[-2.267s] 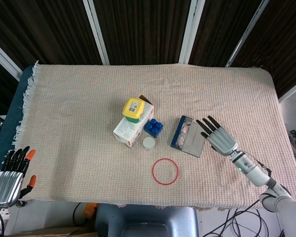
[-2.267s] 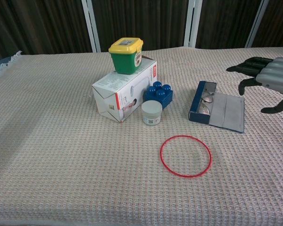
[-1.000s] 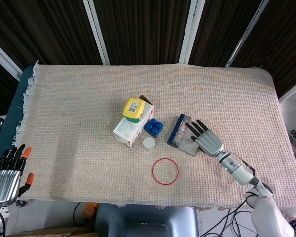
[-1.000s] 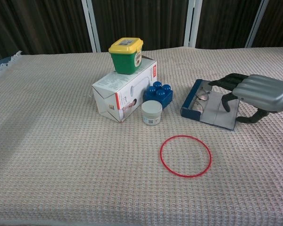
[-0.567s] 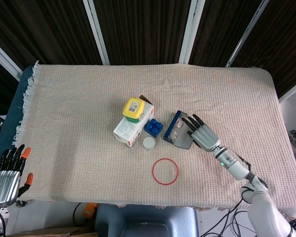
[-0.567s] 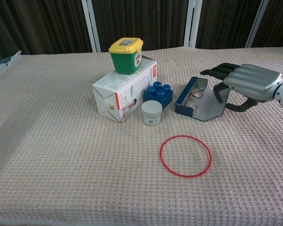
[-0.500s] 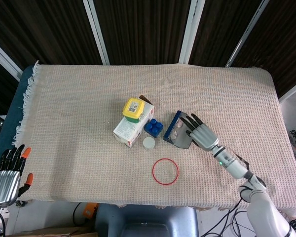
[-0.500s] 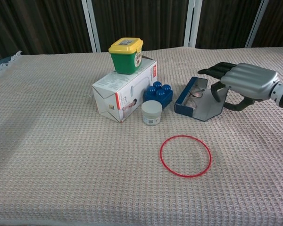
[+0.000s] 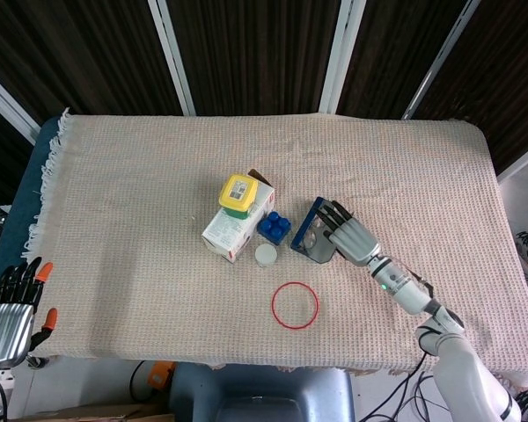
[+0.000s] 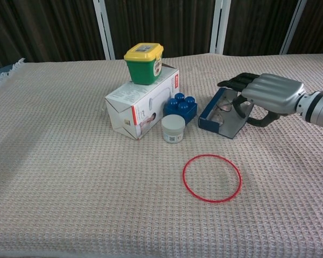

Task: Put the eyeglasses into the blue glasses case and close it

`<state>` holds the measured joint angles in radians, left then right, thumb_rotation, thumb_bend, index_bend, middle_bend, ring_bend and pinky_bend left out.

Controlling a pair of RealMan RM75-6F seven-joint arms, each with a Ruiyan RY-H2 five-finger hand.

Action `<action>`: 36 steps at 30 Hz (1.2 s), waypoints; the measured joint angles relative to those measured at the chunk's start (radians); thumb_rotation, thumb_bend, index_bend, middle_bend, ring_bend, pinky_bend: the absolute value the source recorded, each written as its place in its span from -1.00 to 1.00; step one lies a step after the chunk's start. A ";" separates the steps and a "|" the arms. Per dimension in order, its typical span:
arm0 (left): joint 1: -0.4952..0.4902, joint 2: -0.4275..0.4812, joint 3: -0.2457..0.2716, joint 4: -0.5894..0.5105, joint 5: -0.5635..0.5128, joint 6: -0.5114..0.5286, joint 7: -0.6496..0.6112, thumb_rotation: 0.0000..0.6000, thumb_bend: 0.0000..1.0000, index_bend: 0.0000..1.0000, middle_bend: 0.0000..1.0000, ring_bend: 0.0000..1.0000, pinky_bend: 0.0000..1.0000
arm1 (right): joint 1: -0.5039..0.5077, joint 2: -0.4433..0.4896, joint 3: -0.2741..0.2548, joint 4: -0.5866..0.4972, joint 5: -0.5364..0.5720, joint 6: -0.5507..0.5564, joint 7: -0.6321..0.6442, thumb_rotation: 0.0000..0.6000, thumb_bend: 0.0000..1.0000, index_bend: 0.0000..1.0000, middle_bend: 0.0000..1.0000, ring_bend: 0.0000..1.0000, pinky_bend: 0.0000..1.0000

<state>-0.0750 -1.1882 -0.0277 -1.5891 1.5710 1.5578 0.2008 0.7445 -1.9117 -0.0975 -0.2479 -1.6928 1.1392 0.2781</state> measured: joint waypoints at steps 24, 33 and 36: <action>0.010 0.007 0.012 0.011 0.036 0.024 -0.029 1.00 -0.17 -1.00 -1.00 -1.00 -0.91 | -0.206 0.181 -0.091 -0.198 -0.084 0.325 -0.043 1.00 0.36 0.50 -0.88 -1.00 -1.00; 0.012 0.011 0.013 0.011 0.035 0.023 -0.036 1.00 -0.17 -1.00 -1.00 -1.00 -0.91 | -0.164 0.228 -0.054 -0.336 -0.071 0.275 -0.053 1.00 0.35 0.50 -0.88 -1.00 -1.00; 0.012 0.012 0.013 0.013 0.035 0.022 -0.038 1.00 -0.17 -1.00 -1.00 -1.00 -0.91 | -0.140 0.239 -0.041 -0.377 -0.066 0.243 -0.064 1.00 0.36 0.50 -0.88 -1.00 -1.00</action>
<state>-0.0634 -1.1759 -0.0148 -1.5764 1.6062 1.5794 0.1626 0.6045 -1.6723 -0.1380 -0.6249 -1.7584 1.3826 0.2138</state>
